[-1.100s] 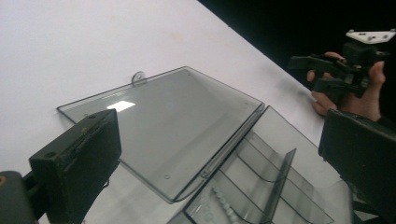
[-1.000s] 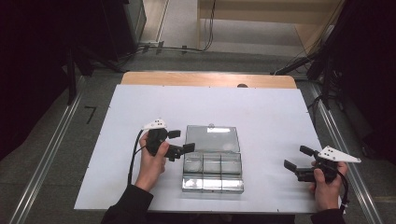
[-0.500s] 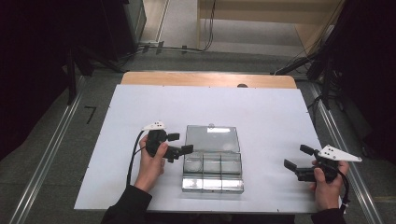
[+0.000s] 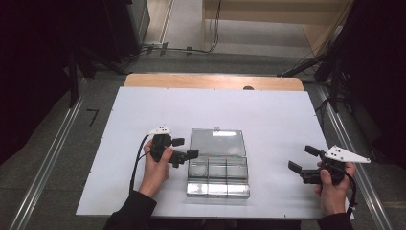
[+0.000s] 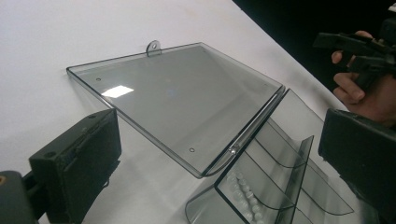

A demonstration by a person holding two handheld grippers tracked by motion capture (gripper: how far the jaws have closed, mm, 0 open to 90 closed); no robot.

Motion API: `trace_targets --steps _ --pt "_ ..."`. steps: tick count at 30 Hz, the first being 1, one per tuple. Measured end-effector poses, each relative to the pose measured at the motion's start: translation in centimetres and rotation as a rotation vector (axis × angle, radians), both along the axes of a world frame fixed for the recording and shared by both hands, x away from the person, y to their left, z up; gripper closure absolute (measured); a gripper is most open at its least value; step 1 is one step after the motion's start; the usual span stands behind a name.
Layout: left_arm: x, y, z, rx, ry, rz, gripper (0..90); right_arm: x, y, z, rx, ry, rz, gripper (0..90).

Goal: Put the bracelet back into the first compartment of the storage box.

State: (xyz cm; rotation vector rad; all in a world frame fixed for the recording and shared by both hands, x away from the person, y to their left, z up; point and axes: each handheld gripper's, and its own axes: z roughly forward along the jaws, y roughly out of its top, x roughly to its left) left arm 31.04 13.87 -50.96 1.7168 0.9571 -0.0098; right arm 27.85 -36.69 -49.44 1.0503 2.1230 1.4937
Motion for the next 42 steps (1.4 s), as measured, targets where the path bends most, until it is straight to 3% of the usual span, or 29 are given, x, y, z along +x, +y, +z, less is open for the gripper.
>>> trace_targets --steps 15,23,30,42 --pt "-0.1 -0.1 0.2 0.010 0.001 0.010 0.0 -0.2 3.1 2.1 -0.007 0.020 0.061 0.0" --pt "0.0 -0.2 0.1 0.009 0.008 0.005 0.0 0.7 4.5 3.2 -0.012 0.020 0.050 0.0" --pt "0.0 -0.2 0.1 0.010 0.008 0.005 0.0 1.8 6.6 4.1 -0.003 0.016 0.082 0.0" --pt "0.0 -0.3 0.0 0.009 0.009 0.005 0.0 3.0 9.0 4.0 -0.009 0.038 0.126 0.0"
